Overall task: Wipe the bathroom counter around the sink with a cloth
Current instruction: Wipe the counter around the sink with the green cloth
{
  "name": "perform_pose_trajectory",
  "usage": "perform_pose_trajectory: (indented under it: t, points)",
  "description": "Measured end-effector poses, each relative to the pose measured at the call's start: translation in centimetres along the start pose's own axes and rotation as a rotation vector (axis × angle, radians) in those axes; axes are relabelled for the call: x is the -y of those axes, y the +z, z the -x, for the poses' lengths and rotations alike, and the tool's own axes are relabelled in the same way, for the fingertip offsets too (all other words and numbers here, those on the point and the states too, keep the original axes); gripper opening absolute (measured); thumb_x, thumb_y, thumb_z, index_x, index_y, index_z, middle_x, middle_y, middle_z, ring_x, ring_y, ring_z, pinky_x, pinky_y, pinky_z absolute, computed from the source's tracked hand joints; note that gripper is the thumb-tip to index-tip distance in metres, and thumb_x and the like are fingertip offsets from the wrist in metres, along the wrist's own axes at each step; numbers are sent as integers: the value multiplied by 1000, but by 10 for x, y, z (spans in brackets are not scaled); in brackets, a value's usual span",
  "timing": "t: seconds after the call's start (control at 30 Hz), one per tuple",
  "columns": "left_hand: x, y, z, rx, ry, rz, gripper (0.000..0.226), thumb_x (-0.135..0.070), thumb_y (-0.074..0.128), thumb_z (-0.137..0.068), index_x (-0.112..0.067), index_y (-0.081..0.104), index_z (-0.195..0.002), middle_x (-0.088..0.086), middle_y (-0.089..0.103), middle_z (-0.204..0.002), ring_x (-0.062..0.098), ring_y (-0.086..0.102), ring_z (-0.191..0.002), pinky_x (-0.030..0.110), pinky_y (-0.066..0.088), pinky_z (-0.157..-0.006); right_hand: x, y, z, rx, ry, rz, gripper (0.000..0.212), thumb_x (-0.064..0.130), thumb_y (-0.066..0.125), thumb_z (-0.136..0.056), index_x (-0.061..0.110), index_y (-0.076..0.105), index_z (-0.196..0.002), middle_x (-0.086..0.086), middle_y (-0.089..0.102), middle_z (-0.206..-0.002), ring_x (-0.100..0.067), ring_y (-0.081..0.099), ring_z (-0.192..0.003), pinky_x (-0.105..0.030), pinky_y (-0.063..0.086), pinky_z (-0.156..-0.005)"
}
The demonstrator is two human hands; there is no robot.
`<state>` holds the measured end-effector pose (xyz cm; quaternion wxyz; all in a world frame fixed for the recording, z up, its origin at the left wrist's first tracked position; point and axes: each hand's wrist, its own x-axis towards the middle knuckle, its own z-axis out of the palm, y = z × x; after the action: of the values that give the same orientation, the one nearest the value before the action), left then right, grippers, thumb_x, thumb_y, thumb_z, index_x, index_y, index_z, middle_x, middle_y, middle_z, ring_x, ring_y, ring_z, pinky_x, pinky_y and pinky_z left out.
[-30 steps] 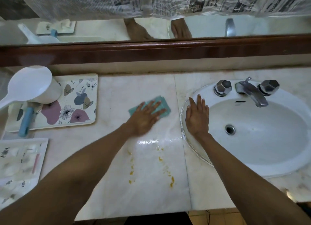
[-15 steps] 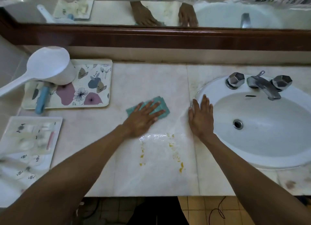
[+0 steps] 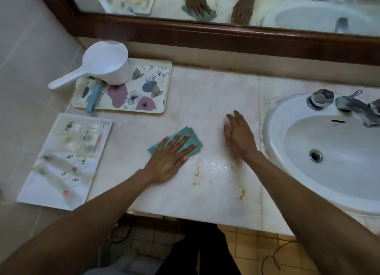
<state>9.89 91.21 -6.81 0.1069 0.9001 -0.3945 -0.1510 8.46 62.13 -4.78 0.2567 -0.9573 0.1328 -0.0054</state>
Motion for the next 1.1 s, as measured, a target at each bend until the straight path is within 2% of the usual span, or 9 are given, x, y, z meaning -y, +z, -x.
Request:
perform_pose_trajectory:
  t: [0.07, 0.13, 0.27, 0.53, 0.67, 0.8, 0.9, 0.97, 1.1]
  points:
    - [18, -8, -13, -25, -23, -12, 51, -48, 14, -108, -44, 15, -159, -10, 1, -169, 13, -4, -156, 44, -2, -125, 11, 7, 3, 36, -17, 7, 47, 33, 35, -104, 12, 42, -146, -14, 29, -158, -28, 25, -147, -38, 21, -120]
    - [31, -20, -35, -73, -154, 11, 52, -47, 13, -107, -43, 14, -159, -8, 3, -170, 17, 1, -157, 48, 1, -125, 17, 14, 6, 64, -34, 17, 47, 33, 35, -104, 11, 42, -145, -15, 30, -158, -29, 25, -147, -38, 22, -119]
    - [21, -17, -43, -120, -314, 69, 55, -47, 12, -105, -41, 14, -159, -4, 4, -170, 21, 0, -157, 46, -5, -123, 21, 22, 15, 94, -68, 56, 46, 30, 36, -104, 10, 42, -144, -18, 31, -157, -32, 27, -146, -40, 24, -119]
    - [-12, 32, 124, -116, -203, -7, 51, -44, 24, -109, -38, 20, -159, -3, 10, -169, 18, 5, -156, 49, 5, -124, 31, 30, 28, 89, -86, 86, 44, 25, 42, -101, 0, 45, -137, -27, 32, -152, -42, 28, -142, -46, 29, -114]
    - [7, 27, 153, -62, -191, 1, 50, -44, 22, -109, -41, 18, -159, -7, 4, -169, 14, -3, -156, 46, -1, -125, 32, 34, 35, 92, -80, 116, 48, 27, 42, -101, 0, 39, -141, -27, 28, -154, -43, 26, -142, -50, 28, -114]
    - [22, 8, 91, -134, -522, 91, 52, -45, 17, -109, -42, 10, -160, -5, -2, -170, 19, -5, -156, 49, -4, -124, 28, 37, 43, 121, -62, 144, 54, 30, 38, -102, 4, 30, -149, -23, 18, -159, -40, 16, -147, -47, 19, -119]
    - [-2, 4, 38, -178, -721, 166, 53, -46, 18, -108, -39, 7, -160, -2, -5, -170, 22, -8, -156, 50, -9, -122, 24, 35, 46, 126, -95, 144, 54, 31, 38, -103, 6, 29, -150, -21, 17, -161, -38, 15, -148, -45, 17, -119]
    - [-34, 11, 24, -175, -674, 175, 54, -46, 17, -108, -37, 7, -160, -2, -5, -170, 23, -8, -156, 51, -8, -123, 20, 32, 49, 134, -99, 139, 55, 31, 38, -103, 7, 29, -151, -20, 17, -161, -37, 15, -149, -44, 17, -120]
    - [-84, 48, 75, -126, -307, 39, 53, -45, 18, -108, -37, 14, -160, -3, 1, -170, 21, -2, -157, 51, -3, -124, 13, 28, 52, 156, -148, 148, 55, 30, 39, -103, 7, 28, -152, -18, 16, -162, -35, 14, -149, -42, 15, -121]
